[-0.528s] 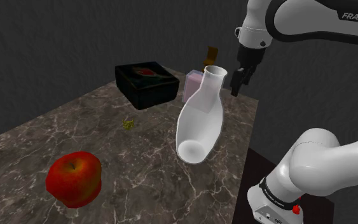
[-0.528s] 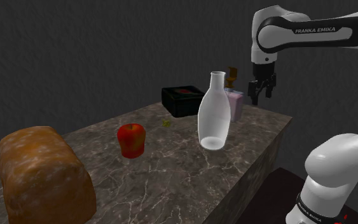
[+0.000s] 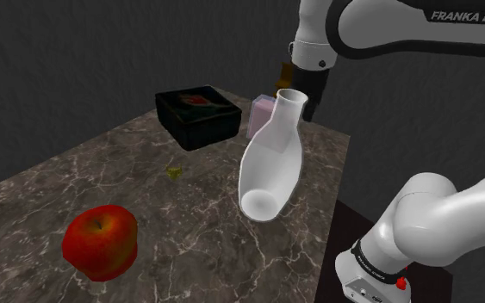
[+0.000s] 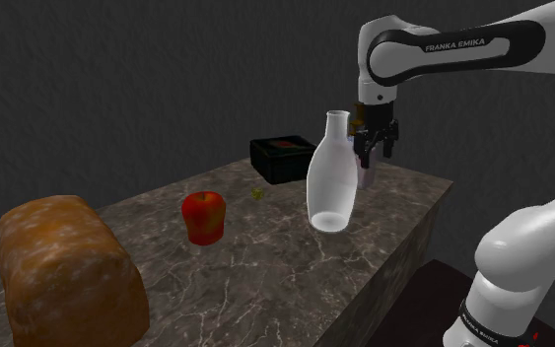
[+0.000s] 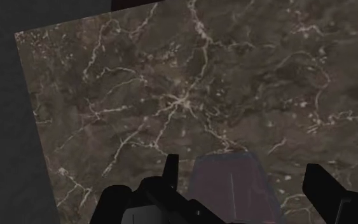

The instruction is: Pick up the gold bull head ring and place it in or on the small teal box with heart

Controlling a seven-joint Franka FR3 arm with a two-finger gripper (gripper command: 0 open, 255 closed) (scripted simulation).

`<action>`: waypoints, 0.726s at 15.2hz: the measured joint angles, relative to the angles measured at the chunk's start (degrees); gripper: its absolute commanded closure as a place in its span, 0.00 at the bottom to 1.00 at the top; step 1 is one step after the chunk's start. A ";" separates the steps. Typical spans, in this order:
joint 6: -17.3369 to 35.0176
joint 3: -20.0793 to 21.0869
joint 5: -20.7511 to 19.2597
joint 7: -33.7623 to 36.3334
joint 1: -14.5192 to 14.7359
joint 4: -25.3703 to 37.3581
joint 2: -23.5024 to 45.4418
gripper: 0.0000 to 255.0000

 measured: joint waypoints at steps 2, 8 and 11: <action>0.65 1.37 1.38 1.70 0.62 1.72 2.68 0.00; -3.14 5.24 3.89 8.04 3.38 9.51 11.91 0.00; -5.49 7.31 5.62 10.35 4.23 12.83 15.26 0.00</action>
